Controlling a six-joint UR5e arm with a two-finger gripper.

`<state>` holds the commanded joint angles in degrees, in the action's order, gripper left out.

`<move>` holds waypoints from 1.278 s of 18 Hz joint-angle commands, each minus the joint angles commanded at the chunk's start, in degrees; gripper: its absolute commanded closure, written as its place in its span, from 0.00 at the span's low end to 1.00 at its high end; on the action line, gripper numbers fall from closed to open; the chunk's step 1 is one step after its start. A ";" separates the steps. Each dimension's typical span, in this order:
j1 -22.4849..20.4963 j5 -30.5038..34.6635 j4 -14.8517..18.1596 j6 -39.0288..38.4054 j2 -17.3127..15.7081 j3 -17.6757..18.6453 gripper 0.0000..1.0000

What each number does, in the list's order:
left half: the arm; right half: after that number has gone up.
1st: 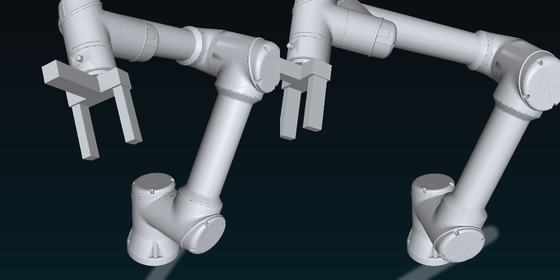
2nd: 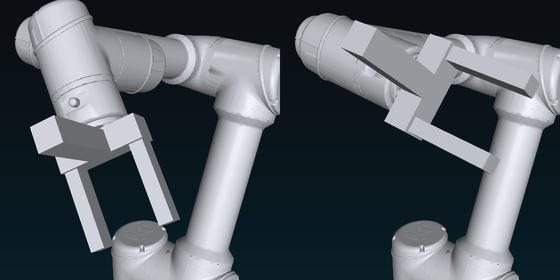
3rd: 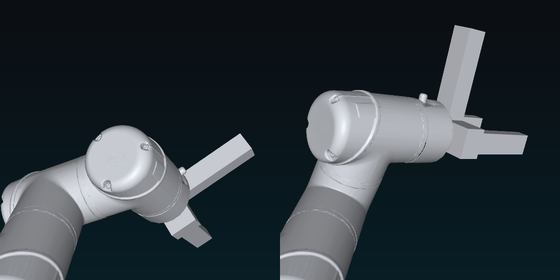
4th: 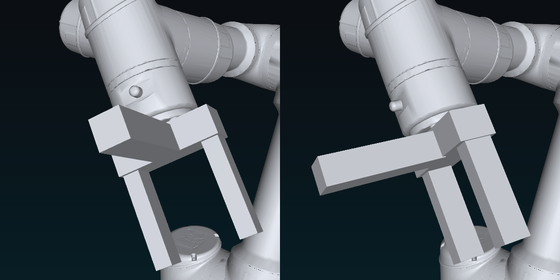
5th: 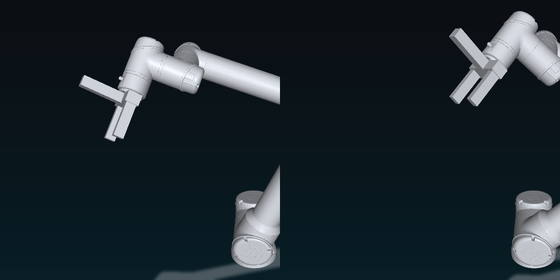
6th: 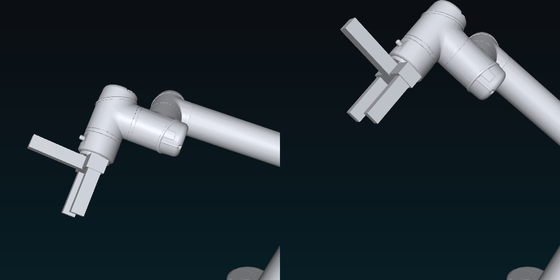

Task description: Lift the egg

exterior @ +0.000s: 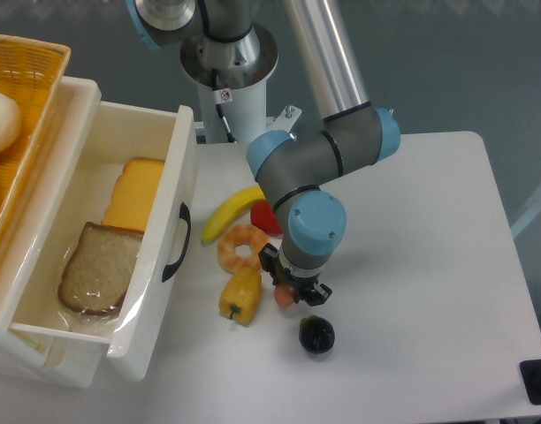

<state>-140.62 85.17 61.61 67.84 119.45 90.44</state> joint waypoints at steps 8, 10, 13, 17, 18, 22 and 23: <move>1.05 -1.77 1.57 9.41 -6.41 0.70 0.68; 1.67 -1.76 2.90 9.41 -8.70 0.09 0.68; 2.46 -1.94 2.99 9.59 -9.06 -1.40 0.71; 2.55 -1.85 3.08 15.82 -9.50 -2.03 0.72; 2.37 -1.85 3.08 16.09 -9.58 -2.03 0.72; 1.76 -1.85 5.01 16.45 -10.55 -2.03 0.72; 1.76 -1.85 5.01 16.45 -10.55 -2.03 0.72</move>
<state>-138.87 83.32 66.62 84.29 108.90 88.42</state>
